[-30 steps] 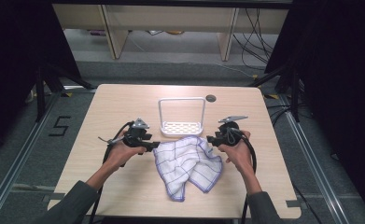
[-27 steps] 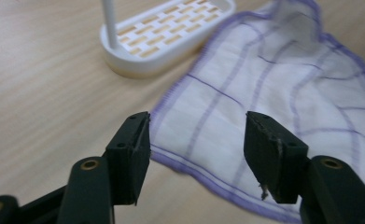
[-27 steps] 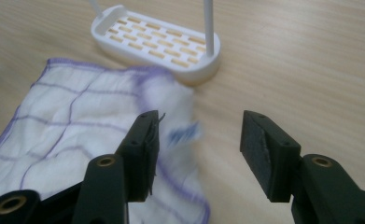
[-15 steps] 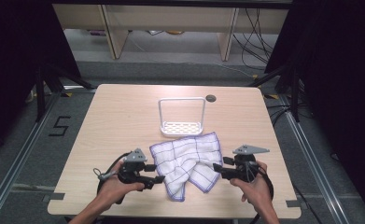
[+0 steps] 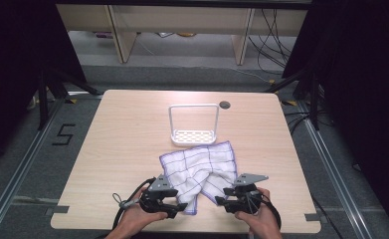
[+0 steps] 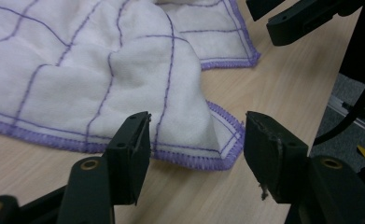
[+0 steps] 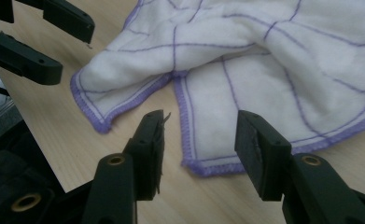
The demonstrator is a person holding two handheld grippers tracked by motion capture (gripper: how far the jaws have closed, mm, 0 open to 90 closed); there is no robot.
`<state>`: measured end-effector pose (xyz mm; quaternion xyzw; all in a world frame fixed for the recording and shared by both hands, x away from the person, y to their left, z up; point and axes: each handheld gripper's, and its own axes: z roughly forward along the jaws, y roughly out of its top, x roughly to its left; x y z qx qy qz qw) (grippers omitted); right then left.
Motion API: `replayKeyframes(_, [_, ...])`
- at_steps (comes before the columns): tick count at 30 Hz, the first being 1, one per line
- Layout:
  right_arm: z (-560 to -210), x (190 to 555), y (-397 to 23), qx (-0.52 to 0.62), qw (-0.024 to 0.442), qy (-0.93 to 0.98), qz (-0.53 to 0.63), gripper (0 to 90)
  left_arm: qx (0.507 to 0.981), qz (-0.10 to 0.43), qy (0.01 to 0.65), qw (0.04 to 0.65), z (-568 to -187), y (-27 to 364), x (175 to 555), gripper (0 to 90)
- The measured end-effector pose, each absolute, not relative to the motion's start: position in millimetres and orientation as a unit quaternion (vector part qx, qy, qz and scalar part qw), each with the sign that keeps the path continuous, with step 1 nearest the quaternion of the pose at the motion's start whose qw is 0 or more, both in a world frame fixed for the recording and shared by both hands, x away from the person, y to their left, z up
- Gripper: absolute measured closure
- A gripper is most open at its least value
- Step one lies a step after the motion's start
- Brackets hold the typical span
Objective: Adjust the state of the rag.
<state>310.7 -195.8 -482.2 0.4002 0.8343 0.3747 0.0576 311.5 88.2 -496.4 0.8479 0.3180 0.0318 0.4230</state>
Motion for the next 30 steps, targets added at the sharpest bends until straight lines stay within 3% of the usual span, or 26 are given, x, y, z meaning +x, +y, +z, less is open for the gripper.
replayKeyframes(4, [-492,310,-187,0.381,0.071,0.848,0.362,55.2,0.863,0.054,0.305,0.399,-503,80,315,42.3])
replayKeyframes(9, [-501,311,-184,0.376,0.08,0.864,0.326,67.0,0.875,0.085,0.272,0.391,-508,80,319,69.6])
replayKeyframes(12, [-499,312,-188,0.375,0.086,0.869,0.311,83.7,0.874,0.083,0.265,0.4,-505,84,321,80.6])
replayKeyframes(15, [-496,310,-190,0.379,0.085,0.867,0.313,88.9,0.869,0.077,0.264,0.411,-499,95,324,83.3])
replayKeyframes(25, [-463,281,-230,0.384,0.092,0.844,0.363,89.1,0.864,0.074,0.27,0.419,-490,144,319,83.9])
replayKeyframes(30, [-477,260,-239,0.395,0.086,0.844,0.352,89.1,0.879,0.063,0.263,0.392,-501,151,315,83.4])
